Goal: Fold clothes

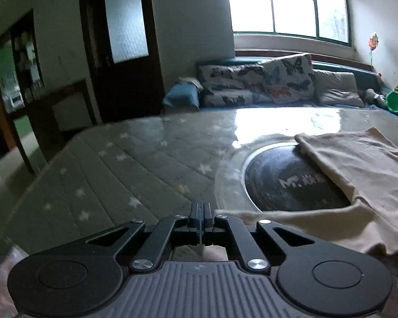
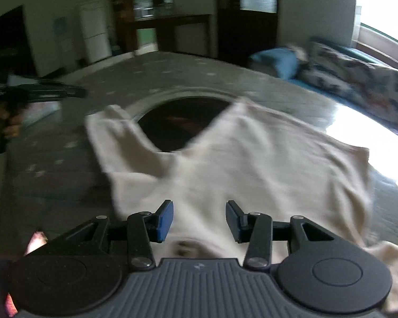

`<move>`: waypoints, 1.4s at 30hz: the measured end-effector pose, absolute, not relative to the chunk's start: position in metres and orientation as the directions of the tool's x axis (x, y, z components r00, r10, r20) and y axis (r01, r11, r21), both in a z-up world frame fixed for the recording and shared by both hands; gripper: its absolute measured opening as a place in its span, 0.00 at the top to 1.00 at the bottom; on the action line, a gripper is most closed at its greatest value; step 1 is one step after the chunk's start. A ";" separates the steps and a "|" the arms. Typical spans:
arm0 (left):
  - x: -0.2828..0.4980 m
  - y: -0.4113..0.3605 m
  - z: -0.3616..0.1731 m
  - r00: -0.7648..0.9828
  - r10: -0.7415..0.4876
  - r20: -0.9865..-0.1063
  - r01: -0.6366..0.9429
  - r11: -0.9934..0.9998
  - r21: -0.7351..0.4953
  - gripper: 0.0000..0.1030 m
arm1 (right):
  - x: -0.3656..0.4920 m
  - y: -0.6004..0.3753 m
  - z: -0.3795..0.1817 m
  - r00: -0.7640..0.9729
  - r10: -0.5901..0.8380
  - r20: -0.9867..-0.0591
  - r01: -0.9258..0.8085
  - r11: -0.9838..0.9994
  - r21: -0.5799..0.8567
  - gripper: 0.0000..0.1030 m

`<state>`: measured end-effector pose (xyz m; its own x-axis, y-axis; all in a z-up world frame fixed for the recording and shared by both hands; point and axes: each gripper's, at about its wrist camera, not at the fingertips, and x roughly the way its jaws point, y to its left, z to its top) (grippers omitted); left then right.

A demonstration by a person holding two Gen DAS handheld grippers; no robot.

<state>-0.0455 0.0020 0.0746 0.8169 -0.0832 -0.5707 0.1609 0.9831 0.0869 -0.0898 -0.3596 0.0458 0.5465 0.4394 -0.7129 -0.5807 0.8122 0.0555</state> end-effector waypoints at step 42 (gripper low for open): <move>-0.044 -0.021 0.035 0.742 -0.128 -0.658 0.216 0.975 0.053 0.88 | -0.111 -0.296 0.017 0.426 0.471 -0.772 -0.768 0.640 -0.033 0.70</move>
